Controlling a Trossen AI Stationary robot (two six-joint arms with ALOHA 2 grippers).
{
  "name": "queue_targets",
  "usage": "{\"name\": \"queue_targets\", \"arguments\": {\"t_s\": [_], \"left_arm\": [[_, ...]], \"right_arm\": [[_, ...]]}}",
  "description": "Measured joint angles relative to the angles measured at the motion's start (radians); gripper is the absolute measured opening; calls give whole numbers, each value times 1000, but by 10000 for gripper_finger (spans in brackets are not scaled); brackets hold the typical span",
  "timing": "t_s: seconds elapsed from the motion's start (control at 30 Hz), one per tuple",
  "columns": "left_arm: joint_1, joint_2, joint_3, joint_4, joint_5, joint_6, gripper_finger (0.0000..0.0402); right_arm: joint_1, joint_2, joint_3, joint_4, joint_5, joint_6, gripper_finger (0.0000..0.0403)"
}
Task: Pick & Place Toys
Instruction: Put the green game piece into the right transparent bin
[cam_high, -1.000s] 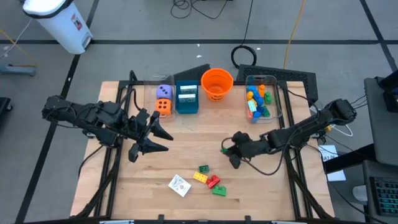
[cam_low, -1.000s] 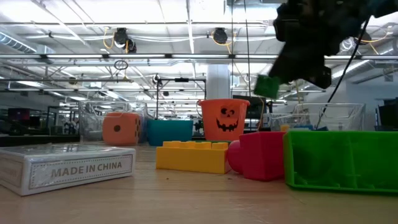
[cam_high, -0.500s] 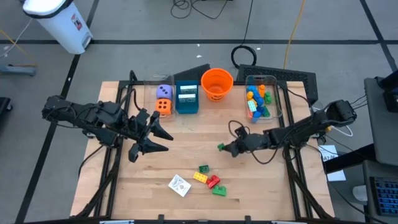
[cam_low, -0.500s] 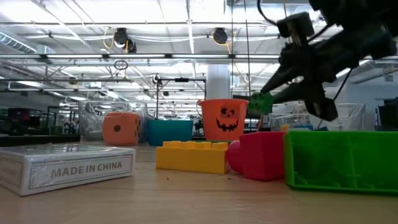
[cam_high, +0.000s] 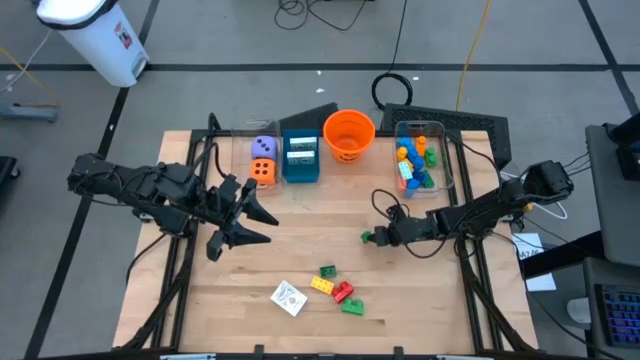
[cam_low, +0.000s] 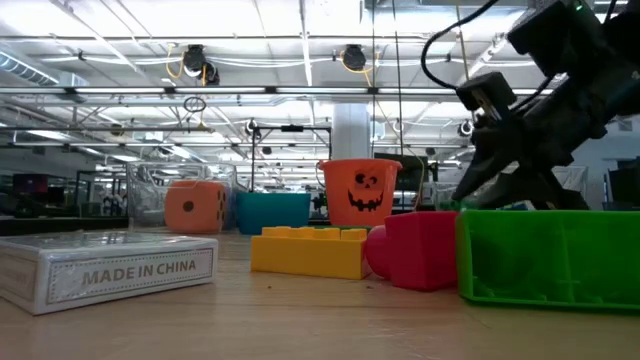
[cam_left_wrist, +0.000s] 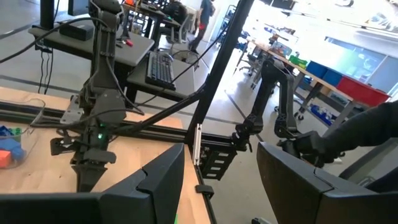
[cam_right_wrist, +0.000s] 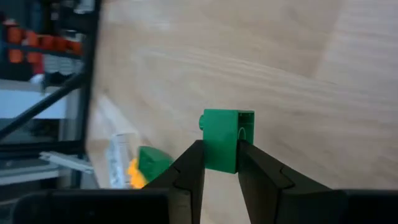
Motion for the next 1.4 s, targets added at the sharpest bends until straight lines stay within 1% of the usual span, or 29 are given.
{"name": "queue_targets", "arguments": {"t_s": [0.13,0.4,0.5,0.6,0.87,1.07,1.27,1.4], "left_arm": [[0,0,0,0,0,4,212],[0,0,0,0,0,5,212],[0,0,0,0,0,5,212],[0,0,0,0,0,5,212],[0,0,0,0,0,7,212],[0,0,0,0,0,7,212],[0,0,0,0,0,7,212],[0,0,0,0,0,6,212]], "right_arm": [[0,0,0,-61,0,37,77],[0,0,0,-94,-1,43,77],[0,0,0,-123,-2,81,79],[0,-2,1,-144,-23,92,90],[-1,-1,1,-181,-26,93,137],[-2,0,1,-163,-25,67,151],[-20,0,-1,-92,-25,29,153],[-34,0,-1,-86,-26,31,153]]}}
